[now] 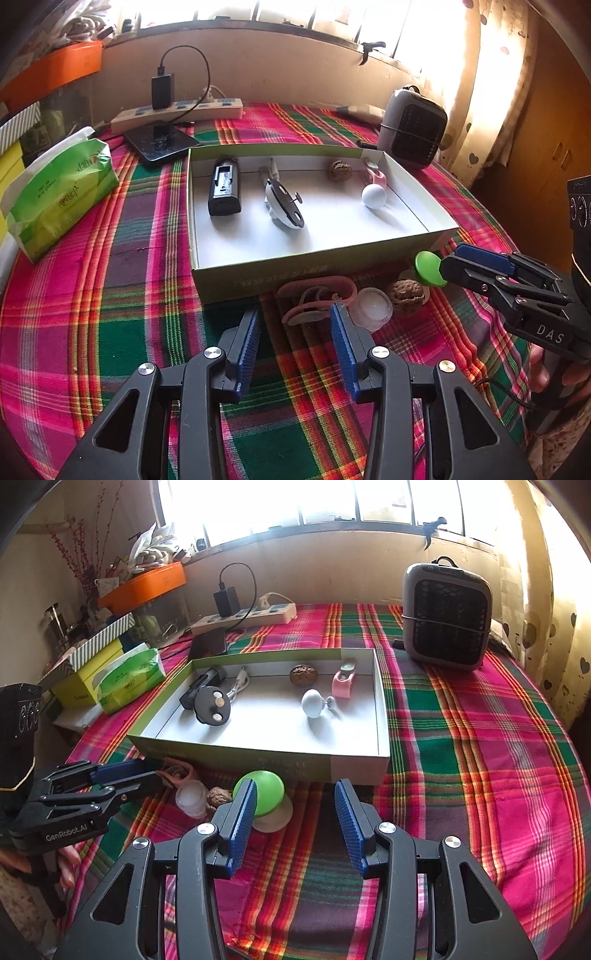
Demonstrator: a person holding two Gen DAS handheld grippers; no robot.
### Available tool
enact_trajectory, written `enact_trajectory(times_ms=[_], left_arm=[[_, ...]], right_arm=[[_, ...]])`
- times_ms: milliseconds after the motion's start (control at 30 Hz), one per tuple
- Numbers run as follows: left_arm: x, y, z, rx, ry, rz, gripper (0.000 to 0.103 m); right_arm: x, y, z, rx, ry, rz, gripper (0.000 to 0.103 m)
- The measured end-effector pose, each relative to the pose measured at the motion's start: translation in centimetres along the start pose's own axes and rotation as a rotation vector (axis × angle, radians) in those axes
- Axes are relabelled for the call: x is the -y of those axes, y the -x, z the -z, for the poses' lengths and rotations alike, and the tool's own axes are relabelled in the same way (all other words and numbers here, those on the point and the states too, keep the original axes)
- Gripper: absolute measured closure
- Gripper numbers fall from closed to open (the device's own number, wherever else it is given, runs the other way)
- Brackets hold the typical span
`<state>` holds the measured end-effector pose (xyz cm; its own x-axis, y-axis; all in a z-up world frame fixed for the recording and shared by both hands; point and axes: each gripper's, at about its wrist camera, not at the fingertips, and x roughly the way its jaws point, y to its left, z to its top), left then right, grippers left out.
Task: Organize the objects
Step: 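Withdraw both open tools from the box toward the remaining items, then move the left tool to the pink hook earpiece while the right tool approaches the green mushroom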
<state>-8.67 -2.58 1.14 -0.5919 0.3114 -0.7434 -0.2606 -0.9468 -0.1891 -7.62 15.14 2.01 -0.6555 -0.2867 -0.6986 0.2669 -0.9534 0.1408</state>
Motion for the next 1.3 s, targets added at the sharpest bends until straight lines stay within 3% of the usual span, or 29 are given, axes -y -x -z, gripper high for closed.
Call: enact_trajectory(times_ms=[600,867,1300], left_arm=[[2.7,0.2,1.0,-0.024,-0.079,0.125,0.066],[2.1,1.8,0.4,0.055,-0.088,0.062,0.066],[1.8,-0.1,-0.1,0.019,-0.105,0.031,0.066]], right_arm=[[-0.4,-0.3,0.0,-0.006,0.015,0.02,0.057],[-0.5,-0.3,0.3,-0.005,0.017,-0.004,0.057],[-1.1,-1.2,0.0,-0.012,0.02,-0.037,0.057]])
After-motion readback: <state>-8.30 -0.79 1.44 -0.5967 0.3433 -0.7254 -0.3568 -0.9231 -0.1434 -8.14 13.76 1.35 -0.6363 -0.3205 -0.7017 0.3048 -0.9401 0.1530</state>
